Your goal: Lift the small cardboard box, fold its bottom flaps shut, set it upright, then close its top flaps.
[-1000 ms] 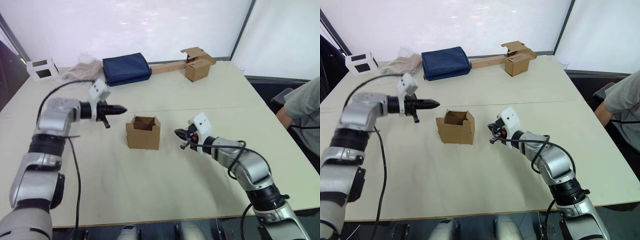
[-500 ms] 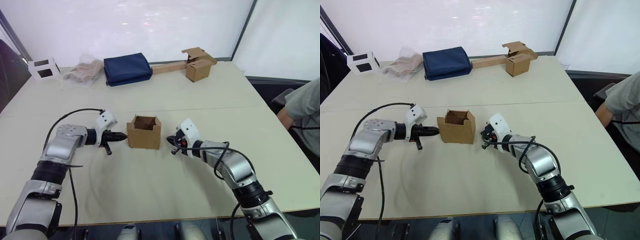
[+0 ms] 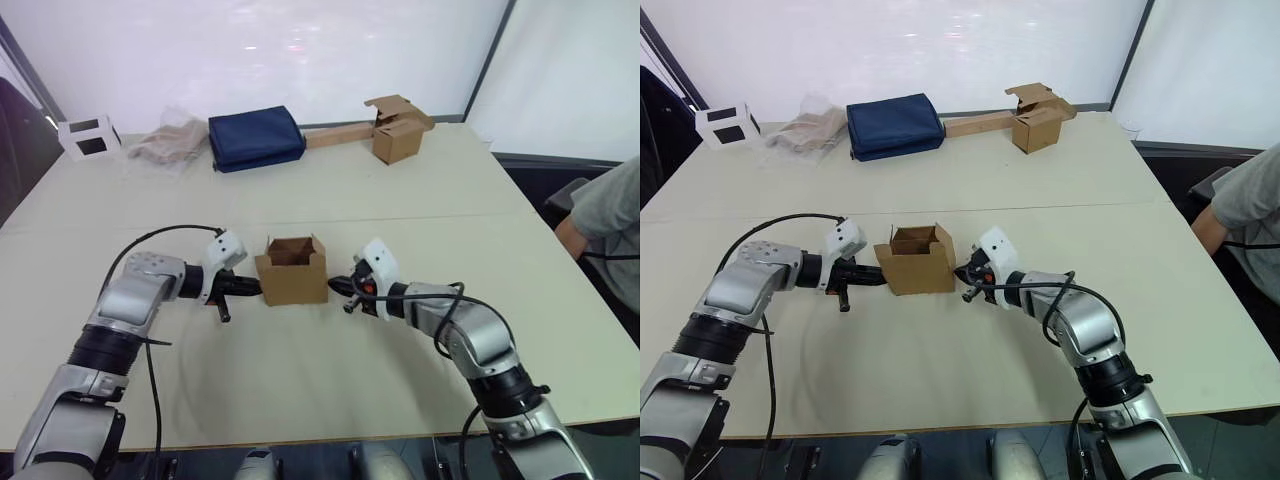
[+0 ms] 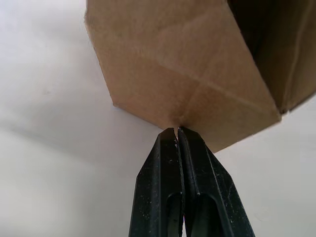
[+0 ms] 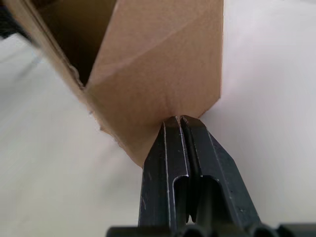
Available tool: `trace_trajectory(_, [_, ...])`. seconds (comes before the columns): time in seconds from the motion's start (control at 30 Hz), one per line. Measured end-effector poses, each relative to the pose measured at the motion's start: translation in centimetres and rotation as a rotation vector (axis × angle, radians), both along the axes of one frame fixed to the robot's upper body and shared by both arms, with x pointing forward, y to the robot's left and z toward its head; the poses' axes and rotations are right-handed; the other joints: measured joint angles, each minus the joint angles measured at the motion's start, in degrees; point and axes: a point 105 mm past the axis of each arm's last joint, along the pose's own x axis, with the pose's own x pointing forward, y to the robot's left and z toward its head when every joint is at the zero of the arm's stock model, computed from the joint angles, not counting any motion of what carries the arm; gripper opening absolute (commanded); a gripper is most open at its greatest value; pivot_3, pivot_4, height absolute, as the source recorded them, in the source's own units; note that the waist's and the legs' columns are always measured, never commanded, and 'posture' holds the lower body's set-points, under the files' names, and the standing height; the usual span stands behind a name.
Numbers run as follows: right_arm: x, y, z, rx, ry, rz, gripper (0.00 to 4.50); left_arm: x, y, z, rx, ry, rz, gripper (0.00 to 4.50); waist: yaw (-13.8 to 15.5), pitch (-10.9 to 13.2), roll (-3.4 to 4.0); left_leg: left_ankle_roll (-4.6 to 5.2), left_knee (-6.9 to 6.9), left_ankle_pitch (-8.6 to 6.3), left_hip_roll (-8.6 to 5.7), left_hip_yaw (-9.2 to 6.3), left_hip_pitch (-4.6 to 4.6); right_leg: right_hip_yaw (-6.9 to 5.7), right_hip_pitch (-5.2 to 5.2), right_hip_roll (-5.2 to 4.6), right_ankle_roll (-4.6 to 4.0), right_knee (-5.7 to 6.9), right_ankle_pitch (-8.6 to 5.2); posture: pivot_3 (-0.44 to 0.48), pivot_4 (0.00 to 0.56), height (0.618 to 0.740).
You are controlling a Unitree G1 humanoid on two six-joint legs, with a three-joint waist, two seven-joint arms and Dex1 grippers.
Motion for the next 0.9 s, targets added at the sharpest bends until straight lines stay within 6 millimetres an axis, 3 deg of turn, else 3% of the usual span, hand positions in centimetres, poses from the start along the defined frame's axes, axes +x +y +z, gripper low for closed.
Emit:
trace_trajectory(0.3, [-1.7,-1.6,-0.8,-0.048,0.046,-0.007,0.00,-1.6,-1.6,0.5,-0.008,0.031,-0.098,0.05,-0.1,0.0,0.00,0.01,-0.02,0.00,0.01,0.00,0.01,0.01,-0.01,0.02,0.00,0.01,-0.01,0.000,0.150,0.740])
trace_trajectory(0.5, [-1.8,-1.7,-0.8,-0.046,0.050,-0.015,0.00,-3.3,-1.6,-1.1,0.015,0.097,-0.145,0.05,-0.1,0.0,0.00,0.00,-0.01,0.00,0.01,0.00,0.02,0.01,-0.01,0.03,-0.01,0.01,-0.01,0.000,0.150,0.740])
trace_trajectory(0.8, [-2.3,-1.3,-1.2,-0.073,0.055,0.021,0.00,-2.9,-0.4,-1.3,0.041,0.089,-0.112,0.05,-0.1,0.0,0.01,0.01,-0.01,0.00,0.01,0.00,0.02,0.01,-0.01,0.02,-0.01,0.01,-0.01,0.000,0.150,0.740])
trace_trajectory(0.9, [-2.0,-2.0,-0.9,-0.111,0.015,0.007,0.00,-2.4,0.1,-0.8,0.041,0.066,-0.094,0.05,0.0,0.0,0.00,0.01,0.00,0.00,0.01,0.00,0.02,0.01,0.00,0.02,-0.01,0.00,-0.01,0.000,0.150,0.740])
